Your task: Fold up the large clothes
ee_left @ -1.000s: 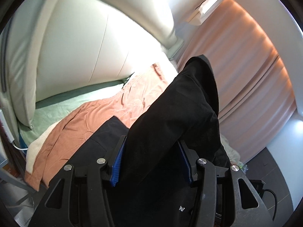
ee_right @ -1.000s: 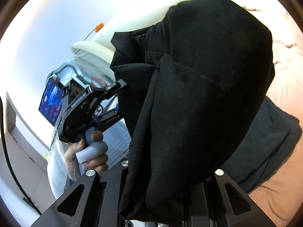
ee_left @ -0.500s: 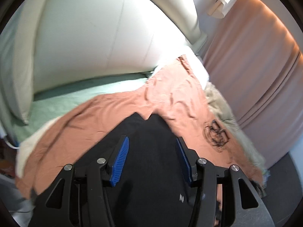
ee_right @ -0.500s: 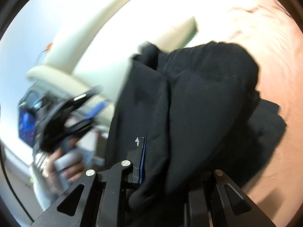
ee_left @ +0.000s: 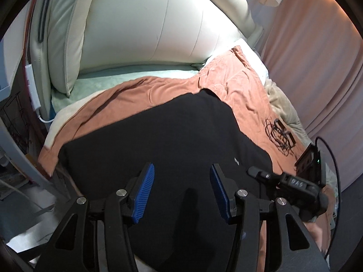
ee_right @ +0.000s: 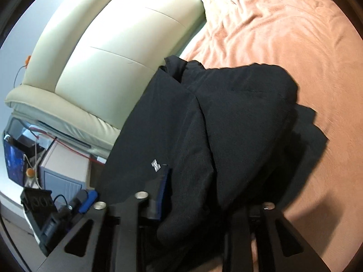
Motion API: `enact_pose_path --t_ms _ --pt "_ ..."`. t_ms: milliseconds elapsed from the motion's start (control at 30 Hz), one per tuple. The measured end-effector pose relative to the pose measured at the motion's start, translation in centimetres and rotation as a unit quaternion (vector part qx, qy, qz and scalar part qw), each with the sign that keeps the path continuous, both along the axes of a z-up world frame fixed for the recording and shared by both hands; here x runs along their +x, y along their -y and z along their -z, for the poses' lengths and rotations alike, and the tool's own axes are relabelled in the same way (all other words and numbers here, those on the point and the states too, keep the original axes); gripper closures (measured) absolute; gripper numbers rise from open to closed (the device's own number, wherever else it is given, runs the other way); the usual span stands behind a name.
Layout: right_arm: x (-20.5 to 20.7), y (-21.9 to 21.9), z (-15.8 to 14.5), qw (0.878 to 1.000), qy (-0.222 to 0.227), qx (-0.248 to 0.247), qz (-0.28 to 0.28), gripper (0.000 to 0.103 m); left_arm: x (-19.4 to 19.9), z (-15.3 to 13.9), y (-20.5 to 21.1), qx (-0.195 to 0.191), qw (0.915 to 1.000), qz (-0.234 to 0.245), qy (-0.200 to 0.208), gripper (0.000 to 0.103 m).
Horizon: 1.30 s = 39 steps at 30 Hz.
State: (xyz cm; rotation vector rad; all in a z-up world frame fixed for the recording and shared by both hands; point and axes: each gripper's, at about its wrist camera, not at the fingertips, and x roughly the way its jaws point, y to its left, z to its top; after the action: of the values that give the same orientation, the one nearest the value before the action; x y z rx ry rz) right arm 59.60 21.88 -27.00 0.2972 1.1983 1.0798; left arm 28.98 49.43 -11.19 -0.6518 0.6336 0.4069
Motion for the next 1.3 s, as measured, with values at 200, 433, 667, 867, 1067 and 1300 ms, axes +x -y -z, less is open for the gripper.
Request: enact_pose_path --t_ms 200,433,667,867,1067,1300 --pt "0.3 5.8 -1.4 0.999 0.039 -0.02 0.032 0.033 -1.5 -1.7 3.1 0.017 0.9998 0.004 -0.004 0.045" --pt "-1.7 10.5 -5.0 0.996 0.071 -0.024 0.042 0.017 -3.9 -4.6 6.6 0.036 0.9992 0.006 0.014 0.023" --pt "-4.1 15.3 -8.8 0.993 0.103 -0.023 0.047 0.006 -5.9 -7.8 11.3 0.061 0.9978 0.011 0.024 0.02" --pt "-6.6 20.0 -12.0 0.987 0.149 -0.031 0.049 0.0 -7.1 -10.4 16.2 0.09 0.9948 0.024 0.041 0.012" --pt "-9.2 25.1 -14.7 0.978 0.194 -0.05 0.065 0.0 -8.5 -12.6 20.6 0.111 0.9896 0.031 0.087 0.0" --pt "-12.3 31.4 -16.2 0.965 0.234 -0.066 0.099 0.0 -9.7 -13.8 25.3 0.133 0.9843 0.068 0.094 0.0"
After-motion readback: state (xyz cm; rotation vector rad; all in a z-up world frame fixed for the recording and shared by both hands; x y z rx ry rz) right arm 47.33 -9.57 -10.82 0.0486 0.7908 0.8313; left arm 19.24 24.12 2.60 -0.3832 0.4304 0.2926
